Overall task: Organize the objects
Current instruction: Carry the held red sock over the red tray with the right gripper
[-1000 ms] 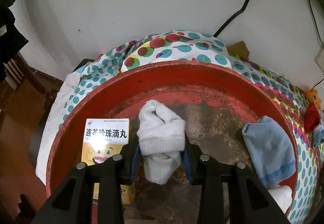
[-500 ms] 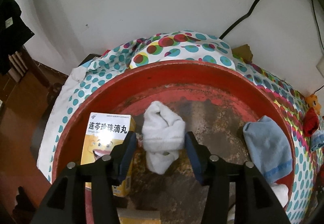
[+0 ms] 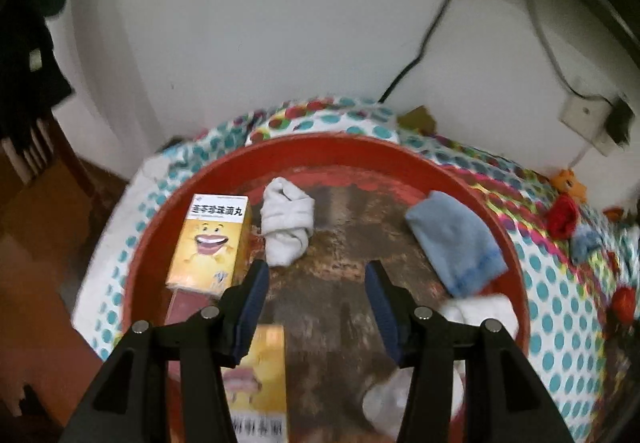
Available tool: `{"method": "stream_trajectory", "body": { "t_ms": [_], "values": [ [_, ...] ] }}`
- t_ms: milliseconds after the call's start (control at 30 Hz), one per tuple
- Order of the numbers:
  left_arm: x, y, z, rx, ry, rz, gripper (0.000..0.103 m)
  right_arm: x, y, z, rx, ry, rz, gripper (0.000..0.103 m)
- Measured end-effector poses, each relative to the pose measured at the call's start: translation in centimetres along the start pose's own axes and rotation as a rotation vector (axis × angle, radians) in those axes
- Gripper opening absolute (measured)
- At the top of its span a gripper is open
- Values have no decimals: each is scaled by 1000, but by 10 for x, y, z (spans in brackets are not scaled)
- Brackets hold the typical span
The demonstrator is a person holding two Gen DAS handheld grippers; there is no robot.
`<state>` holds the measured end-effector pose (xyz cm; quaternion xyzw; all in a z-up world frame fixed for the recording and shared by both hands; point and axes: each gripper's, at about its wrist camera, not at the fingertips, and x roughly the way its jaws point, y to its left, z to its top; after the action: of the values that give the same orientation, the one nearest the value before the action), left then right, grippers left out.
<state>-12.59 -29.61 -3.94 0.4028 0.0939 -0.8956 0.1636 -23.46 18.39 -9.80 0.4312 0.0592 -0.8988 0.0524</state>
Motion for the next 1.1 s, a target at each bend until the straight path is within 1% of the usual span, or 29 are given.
{"method": "stream_trajectory", "body": {
  "t_ms": [100, 167, 267, 300, 467, 633, 733, 867, 933, 1033, 1100],
  "values": [
    [-21, -10, -16, 39, -30, 13, 52, 0, 1, 0, 2, 0, 2, 49],
    [-38, -14, -33, 52, -61, 4, 52, 0, 1, 0, 0, 0, -1, 49],
    [-51, -12, -51, 49, -91, 9, 52, 0, 1, 0, 2, 0, 0, 49],
    [-56, -11, -60, 45, -102, 28, 52, 0, 1, 0, 1, 0, 0, 49],
    [-68, -7, -83, 57, -124, 42, 52, 0, 1, 0, 1, 0, -1, 49],
    [-70, -6, -93, 77, -139, 35, 52, 0, 0, 0, 0, 0, -3, 49],
    [-62, -5, -96, 67, -103, 20, 52, 1, 0, 0, 0, 0, -3, 49],
    [-63, -8, -98, 70, -105, 10, 52, 0, 0, 0, -1, 0, -5, 49],
    [-66, -9, -99, 83, -128, 25, 52, 0, 1, 0, -1, 0, -4, 49],
    [-65, -11, -99, 93, -128, 42, 52, 0, 0, 1, 1, 0, 0, 49],
    [-64, -12, -100, 100, -126, 40, 52, 1, 0, 0, 0, 0, -2, 49]
  ]
}}
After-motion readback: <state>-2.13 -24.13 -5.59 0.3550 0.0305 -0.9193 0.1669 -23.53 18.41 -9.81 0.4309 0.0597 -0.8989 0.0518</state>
